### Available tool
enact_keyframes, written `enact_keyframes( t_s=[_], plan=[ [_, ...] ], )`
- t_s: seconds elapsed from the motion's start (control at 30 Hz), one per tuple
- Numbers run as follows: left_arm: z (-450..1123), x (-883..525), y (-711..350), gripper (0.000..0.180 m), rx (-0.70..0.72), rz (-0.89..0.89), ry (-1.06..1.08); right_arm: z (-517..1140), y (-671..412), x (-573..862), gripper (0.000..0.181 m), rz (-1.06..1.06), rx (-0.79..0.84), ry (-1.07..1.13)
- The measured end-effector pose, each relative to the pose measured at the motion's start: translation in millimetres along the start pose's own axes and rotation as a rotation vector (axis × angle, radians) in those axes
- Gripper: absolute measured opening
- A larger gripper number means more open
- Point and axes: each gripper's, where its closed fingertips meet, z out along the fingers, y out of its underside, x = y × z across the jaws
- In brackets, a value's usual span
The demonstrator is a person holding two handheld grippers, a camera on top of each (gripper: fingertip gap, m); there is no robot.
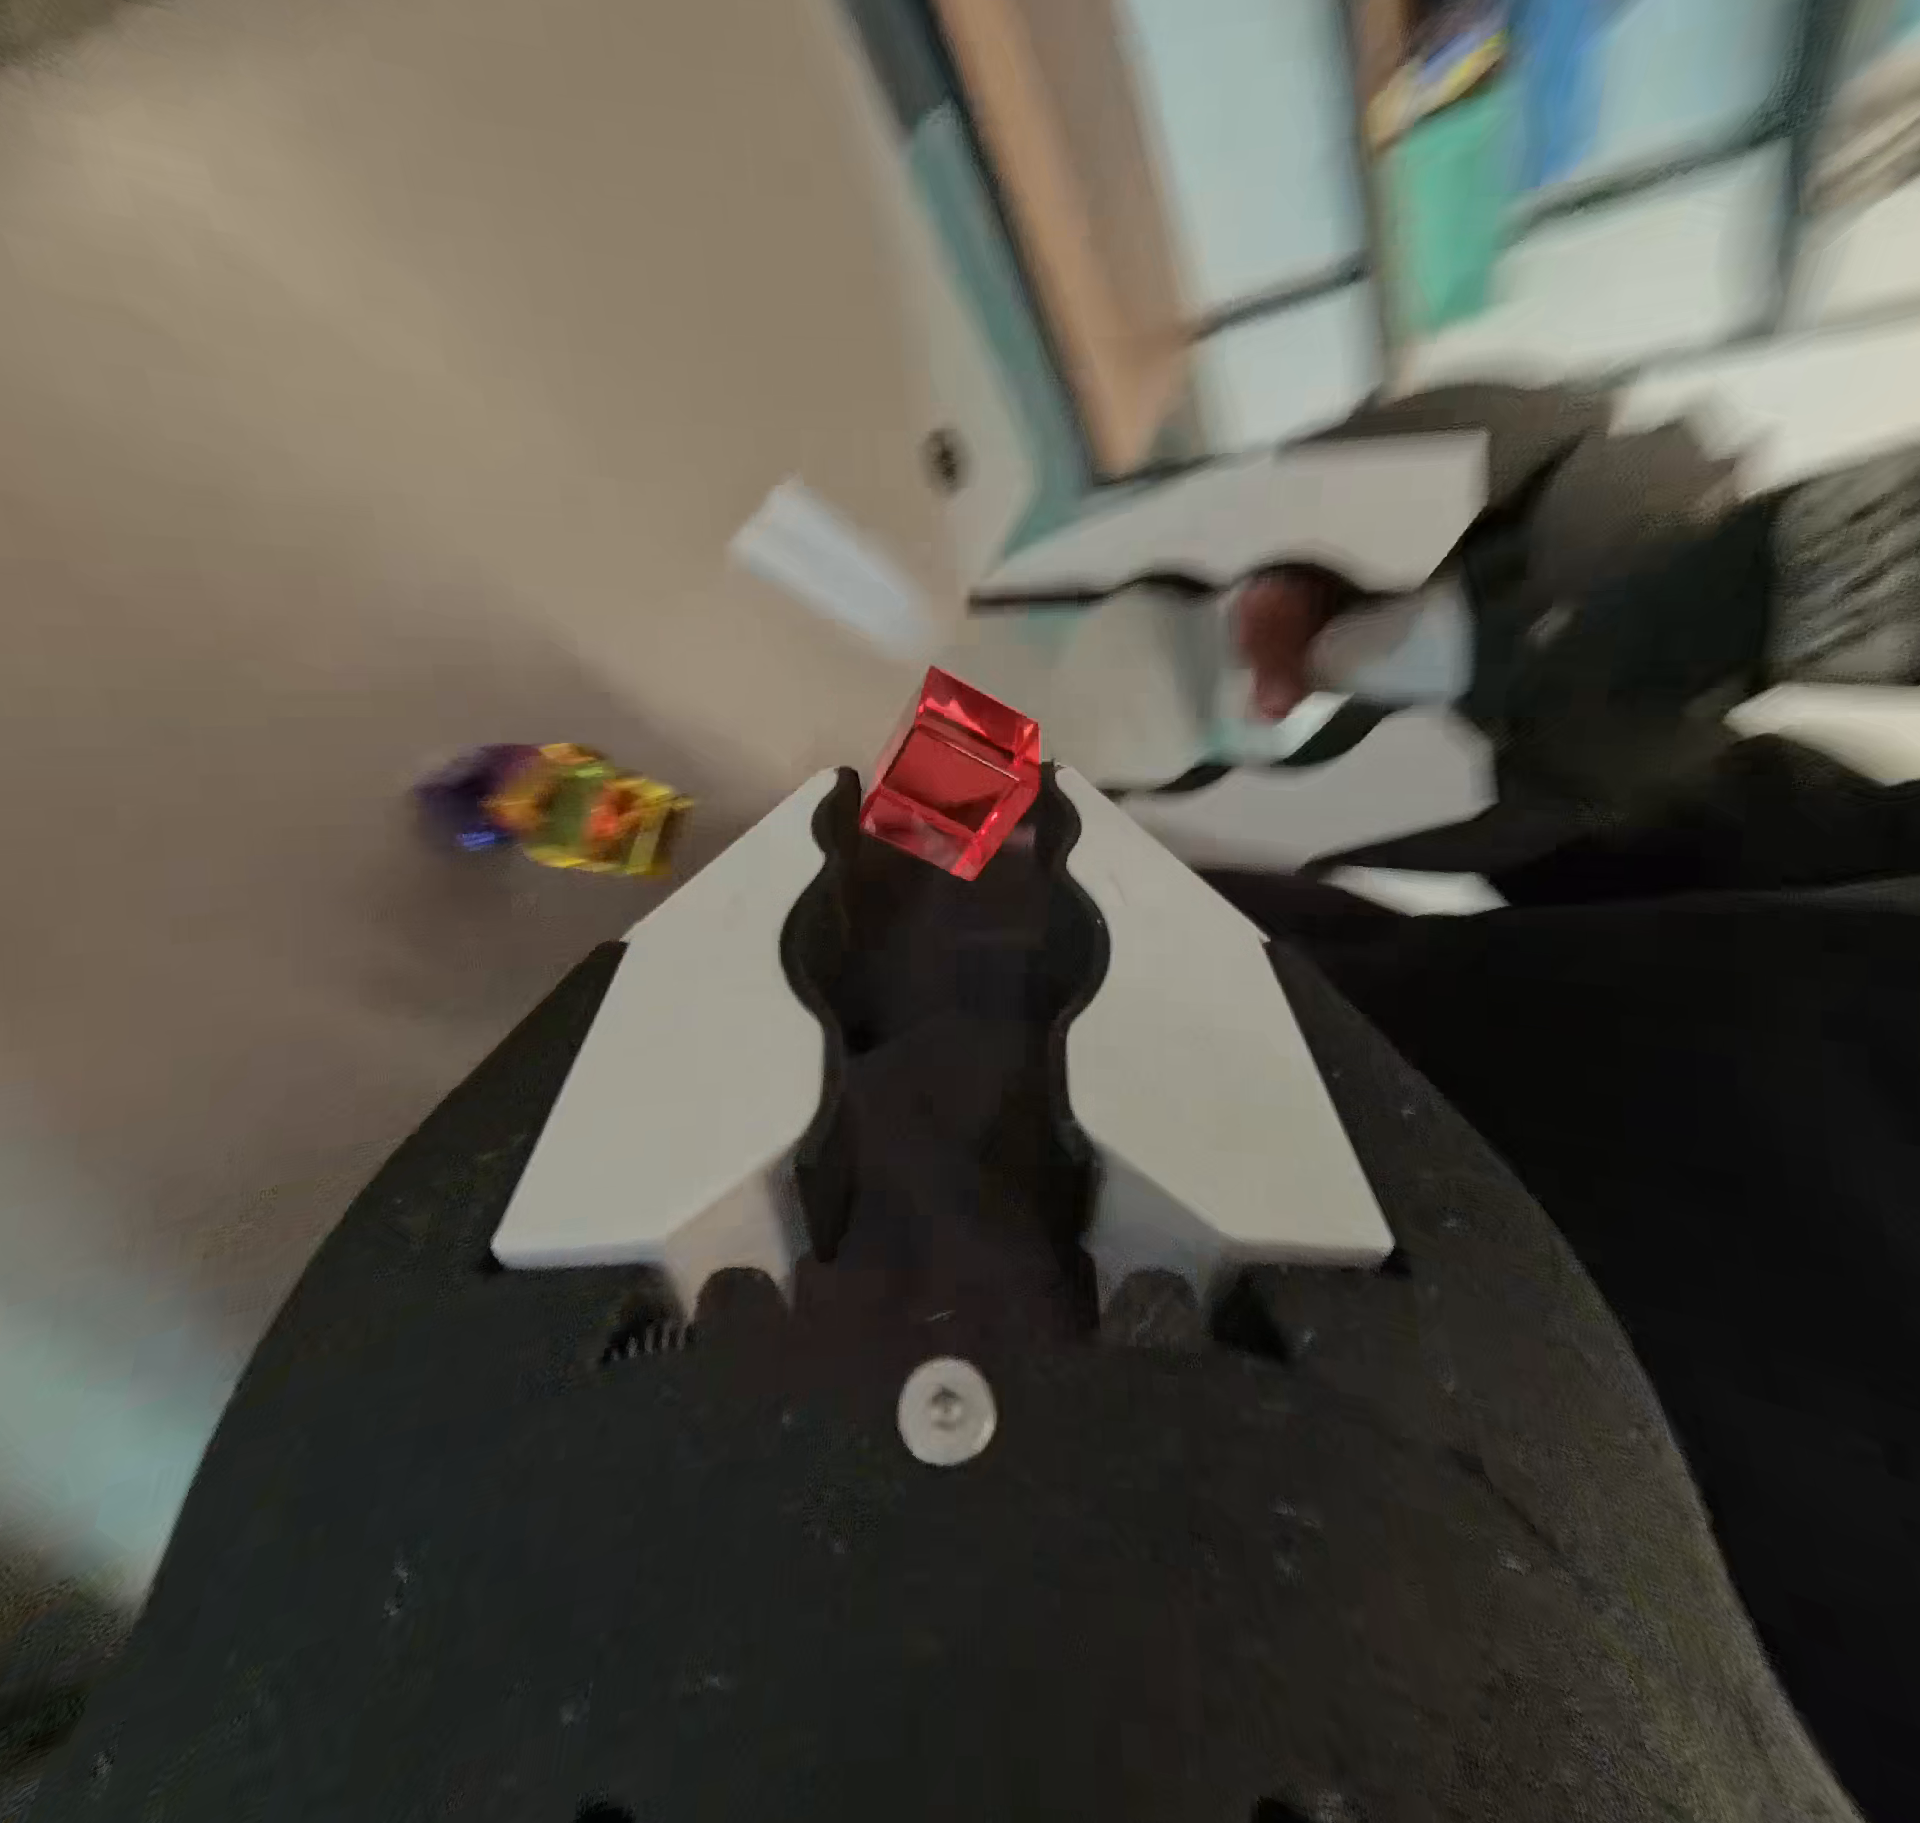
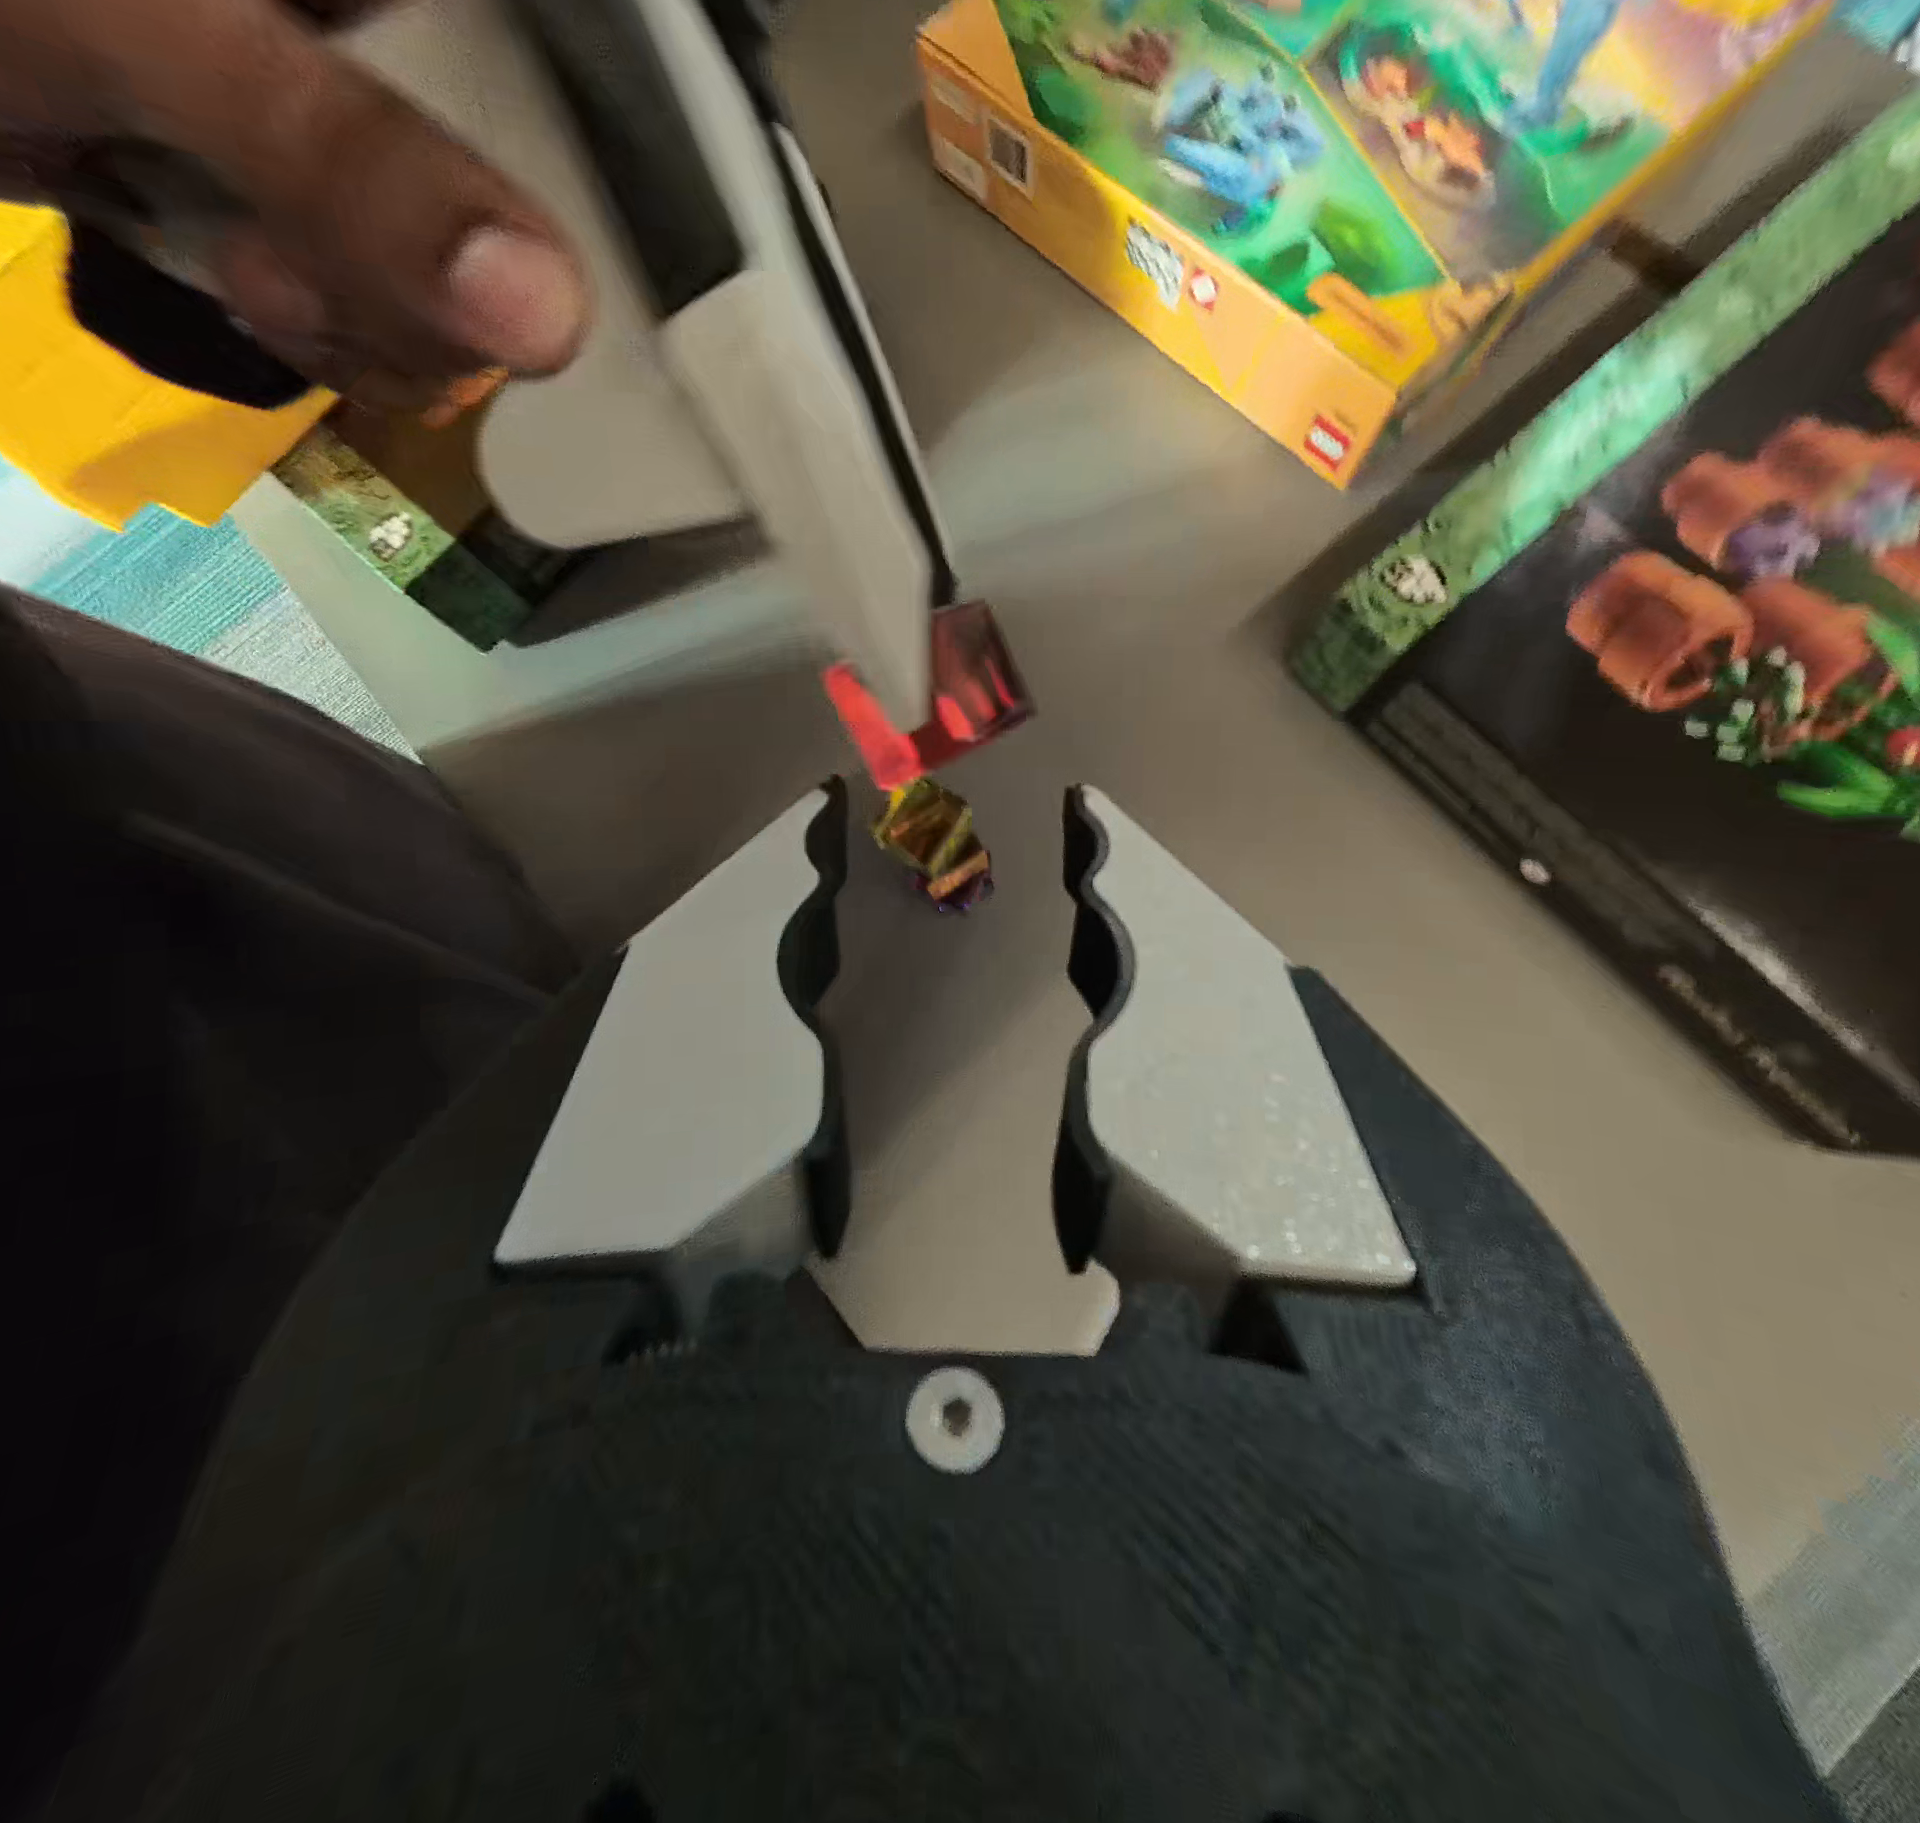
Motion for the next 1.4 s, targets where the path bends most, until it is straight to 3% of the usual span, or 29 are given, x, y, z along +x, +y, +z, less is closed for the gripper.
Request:
enact_keyframes(
  t_s=[0.1, 0.23, 0.33, 0.4, 0.5, 0.57, 0.67, 0.87, 1.4],
  plan=[
    [-16, 15, -20, 0.031, 0.154, -0.227, 0.281, -7, -21, -10, 0.046, -0.054, 0.051, -0.001],
    [-27, 20, -22, 0.031, 0.207, -0.384, 0.438, -18, -47, -12, 0.059, -0.093, 0.137, 0.018],
    [-25, 27, -13, 0.030, 0.179, -0.436, 0.503, -14, -46, -14, 0.051, -0.147, 0.104, 0.003],
    [-24, 31, -9, 0.030, 0.174, -0.464, 0.537, -9, -39, -16, 0.034, -0.209, 0.056, -0.001],
    [-24, 31, -3, 0.029, 0.171, -0.505, 0.576, -7, -36, -20, 0.030, -0.267, 0.037, -0.002],
    [-26, 28, 0, 0.028, 0.192, -0.515, 0.574, -6, -35, -23, 0.030, -0.256, 0.024, -0.020],
    [-29, 8, 8, 0.042, 0.234, -0.526, 0.476, 2, -25, -20, 0.029, -0.187, -0.007, -0.028],
    [-45, -19, 27, 0.041, 0.276, -0.450, 0.292, 32, 7, -13, 0.029, -0.089, -0.077, -0.053],
    [-40, -13, 43, 0.041, 0.244, -0.485, 0.320, 72, 34, -18, 0.029, -0.099, -0.106, -0.052]
  ],
)
